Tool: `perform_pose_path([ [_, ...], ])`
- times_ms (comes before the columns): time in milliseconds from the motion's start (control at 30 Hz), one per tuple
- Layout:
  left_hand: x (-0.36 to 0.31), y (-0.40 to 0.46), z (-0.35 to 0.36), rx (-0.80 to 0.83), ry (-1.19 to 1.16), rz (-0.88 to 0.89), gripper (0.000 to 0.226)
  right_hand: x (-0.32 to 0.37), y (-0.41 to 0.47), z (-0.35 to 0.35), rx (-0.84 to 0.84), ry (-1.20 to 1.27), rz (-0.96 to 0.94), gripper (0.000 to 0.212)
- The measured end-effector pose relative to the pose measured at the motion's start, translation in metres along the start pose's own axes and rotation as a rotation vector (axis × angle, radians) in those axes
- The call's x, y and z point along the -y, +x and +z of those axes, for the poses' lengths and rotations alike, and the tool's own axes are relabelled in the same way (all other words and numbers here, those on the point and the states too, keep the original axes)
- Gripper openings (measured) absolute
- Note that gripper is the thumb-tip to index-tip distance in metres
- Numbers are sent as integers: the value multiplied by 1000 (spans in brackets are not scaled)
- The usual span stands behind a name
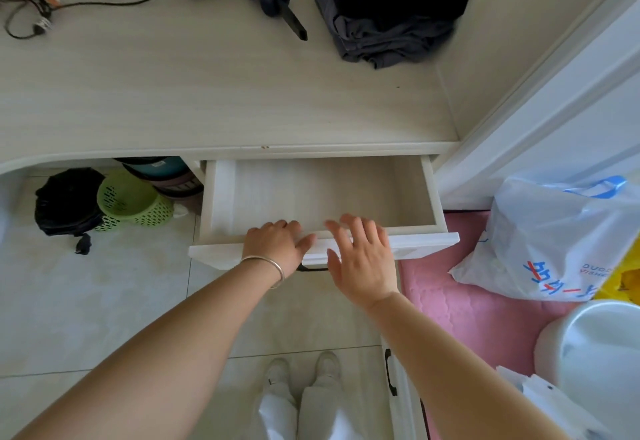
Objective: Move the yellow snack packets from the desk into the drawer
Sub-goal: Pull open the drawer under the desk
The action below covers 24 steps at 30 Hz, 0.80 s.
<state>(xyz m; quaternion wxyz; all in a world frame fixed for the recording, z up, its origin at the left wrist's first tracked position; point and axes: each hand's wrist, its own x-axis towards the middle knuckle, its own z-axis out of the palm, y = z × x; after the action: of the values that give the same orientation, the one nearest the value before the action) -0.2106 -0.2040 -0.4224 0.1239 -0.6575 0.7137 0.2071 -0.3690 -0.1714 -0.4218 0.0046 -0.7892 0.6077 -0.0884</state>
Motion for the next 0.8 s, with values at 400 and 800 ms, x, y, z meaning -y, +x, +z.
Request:
perform_pose_path([
  [400, 2, -46, 11, 282, -65, 0, 42, 13, -36, -14, 658, 101, 232, 42],
  [800, -7, -66, 33, 472, -77, -141, 36, 22, -45, -20, 903, 67, 415, 33],
])
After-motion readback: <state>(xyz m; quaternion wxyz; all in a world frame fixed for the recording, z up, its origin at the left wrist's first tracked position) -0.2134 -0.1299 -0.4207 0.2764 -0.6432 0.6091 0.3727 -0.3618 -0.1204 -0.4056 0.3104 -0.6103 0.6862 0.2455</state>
